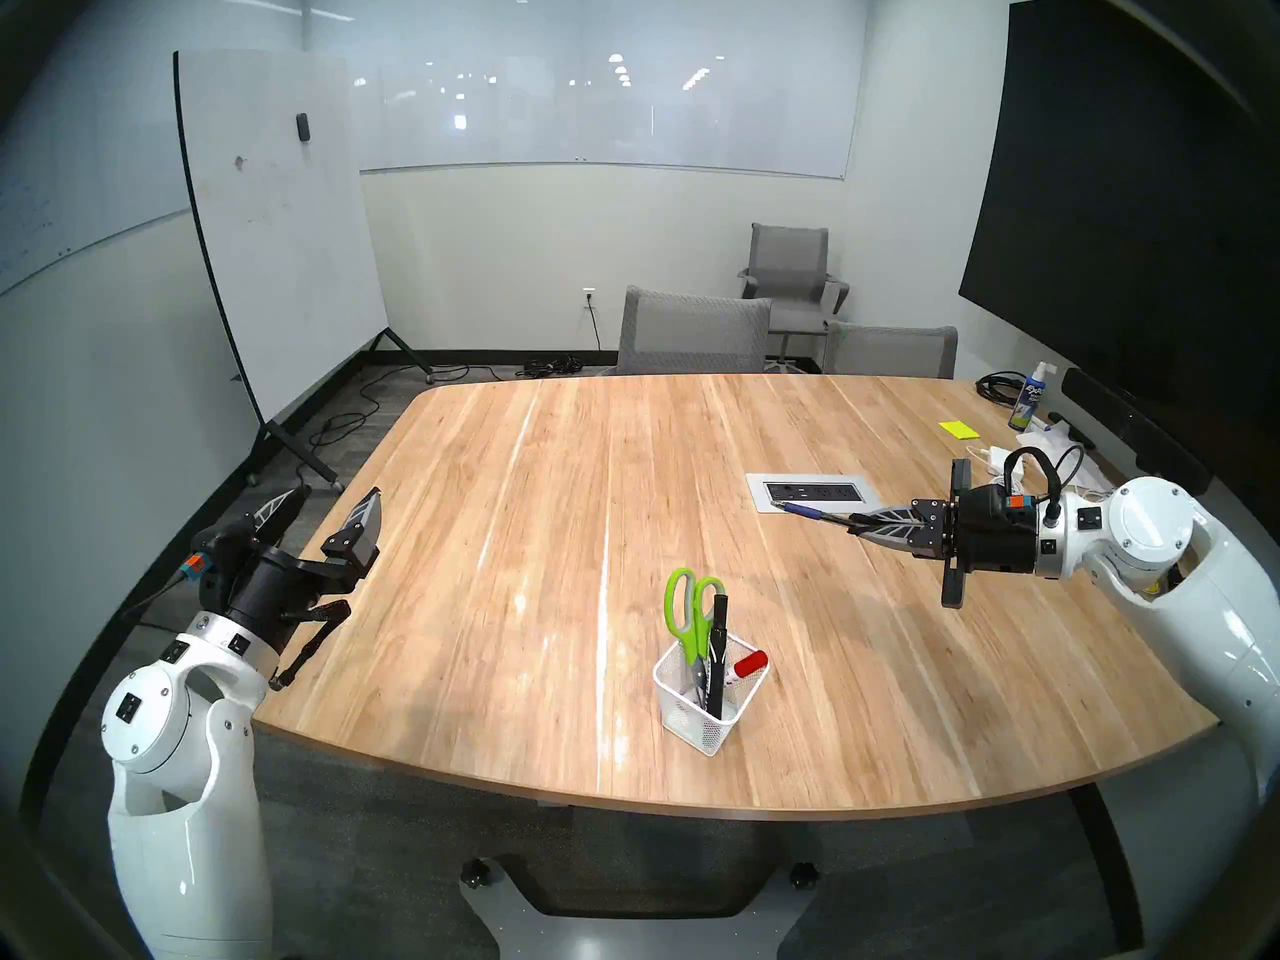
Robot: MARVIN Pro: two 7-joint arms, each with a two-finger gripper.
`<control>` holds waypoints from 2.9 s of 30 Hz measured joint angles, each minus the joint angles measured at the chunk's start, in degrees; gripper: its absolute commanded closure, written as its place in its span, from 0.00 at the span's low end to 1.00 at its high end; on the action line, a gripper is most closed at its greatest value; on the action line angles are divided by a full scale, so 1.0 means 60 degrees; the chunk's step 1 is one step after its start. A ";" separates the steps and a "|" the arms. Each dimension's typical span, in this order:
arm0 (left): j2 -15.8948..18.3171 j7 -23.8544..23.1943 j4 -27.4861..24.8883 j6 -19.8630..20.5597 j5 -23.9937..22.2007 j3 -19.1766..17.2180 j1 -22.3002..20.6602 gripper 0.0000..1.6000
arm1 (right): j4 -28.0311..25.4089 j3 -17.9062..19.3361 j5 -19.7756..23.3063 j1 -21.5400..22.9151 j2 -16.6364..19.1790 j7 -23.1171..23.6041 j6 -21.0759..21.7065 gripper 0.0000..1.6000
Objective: Place the pen, the marker, and the scissors into the pen holder
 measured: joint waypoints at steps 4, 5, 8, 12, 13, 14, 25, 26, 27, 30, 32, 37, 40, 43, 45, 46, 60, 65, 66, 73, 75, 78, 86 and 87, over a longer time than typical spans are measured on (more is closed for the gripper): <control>0.0000 0.0000 0.0000 0.0000 0.0000 0.0000 0.0000 0.00 | 0.0000 0.0000 0.0000 0.0000 0.0000 0.0000 0.0000 1.00; 0.0000 0.0000 0.0000 0.0000 0.0000 0.0000 0.0000 0.00 | 0.0000 0.0000 0.0000 0.0000 0.0000 0.0000 0.0000 1.00; 0.0000 0.0000 0.0000 0.0000 0.0000 0.0000 0.0000 0.00 | 0.0000 0.0000 0.0000 0.0000 0.0000 0.0000 0.0000 1.00; 0.0000 0.0000 0.0000 0.0000 0.0000 0.0000 0.0000 0.00 | 0.0000 0.0000 0.0000 0.0000 0.0000 0.0000 0.0000 1.00; 0.0000 0.0000 0.0000 0.0000 0.0000 0.0000 0.0000 0.00 | 0.0000 0.0000 0.0000 0.0000 0.0000 0.0000 0.0000 1.00; 0.0000 0.0000 0.0000 0.0000 0.0000 0.0000 0.0000 0.00 | 0.0000 0.0000 0.0000 0.0000 0.0000 0.0000 0.0000 1.00; 0.0000 0.0000 0.0000 0.0000 0.0000 0.0000 0.0000 0.00 | 0.0000 0.0000 0.0000 0.0000 0.0000 0.0000 0.0000 1.00; 0.0000 0.0000 0.0000 0.0000 0.0000 0.0000 0.0000 0.00 | 0.0000 0.0000 0.0000 0.0000 0.0000 0.0000 0.0000 1.00; 0.0000 0.0000 0.0000 0.0000 0.0000 0.0000 0.0000 0.00 | 0.0000 0.0000 0.0000 0.0000 0.0000 0.0000 0.0000 1.00; 0.0000 0.0000 0.0000 0.0000 0.0000 0.0000 0.0000 0.00 | 0.0000 0.0000 0.0000 0.0000 0.0000 0.0000 0.0000 1.00; 0.0000 0.0000 0.0000 0.0000 0.0000 0.0000 0.0000 0.00 | 0.0000 0.0000 0.0000 0.0000 0.0000 0.0000 0.0000 1.00; 0.0000 0.0000 0.0000 0.0000 0.0000 0.0000 0.0000 0.00 | 0.0000 0.0000 0.0000 0.0000 0.0000 0.0000 0.0000 1.00; 0.0000 0.0000 0.0000 0.0000 0.0000 0.0000 0.0000 0.00 | 0.0000 0.0000 0.0000 0.0000 0.0000 0.0000 0.0000 1.00; 0.0000 0.0000 0.0000 0.0000 0.0000 0.0000 0.0000 0.00 | 0.0000 0.0000 0.0000 0.0000 0.0000 0.0000 0.0000 1.00; 0.0000 0.0000 0.0000 0.0000 0.0000 0.0000 0.0000 0.00 | 0.0000 0.0000 0.0000 0.0000 0.0000 0.0000 0.0000 1.00; 0.0000 0.0000 0.0000 0.0000 0.0000 0.0000 0.0000 0.00 | 0.0000 0.0000 0.0000 0.0000 0.0000 0.0000 0.0000 1.00; 0.0000 0.0000 0.0000 0.0000 0.0000 0.0000 0.0000 0.00 | 0.0000 0.0000 0.0000 0.0000 0.0000 0.0000 0.0000 1.00; 0.0000 0.0000 0.0000 0.0000 0.0000 0.0000 0.0000 0.00 | 0.0000 0.0000 0.0000 0.0000 0.0000 0.0000 0.0000 1.00; 0.0000 0.0000 0.0000 0.0000 0.0000 0.0000 0.0000 0.00 | 0.0000 0.0000 0.0000 0.0000 0.0000 0.0000 0.0000 1.00; 0.0000 0.0000 0.0000 0.0000 0.0000 0.0000 0.0000 0.00 | 0.0000 0.0000 0.0000 0.0000 0.0000 0.0000 0.0000 1.00; 0.0000 0.0000 0.0000 0.0000 0.0000 0.0000 0.0000 0.00 | 0.0000 0.0000 0.0000 0.0000 0.0000 0.0000 0.0000 1.00; 0.0000 0.0000 0.0000 0.0000 0.0000 0.0000 0.0000 0.00 | 0.0000 0.0000 0.0000 0.0000 0.0000 0.0000 0.0000 1.00; 0.0000 0.0000 0.0000 0.0000 0.0000 0.0000 0.0000 0.00 | 0.0000 0.0000 0.0000 0.0000 0.0000 0.0000 0.0000 1.00; 0.0000 0.0000 0.0000 0.0000 0.0000 0.0000 0.0000 0.00 | 0.0000 0.0000 0.0000 0.0000 0.0000 0.0000 0.0000 1.00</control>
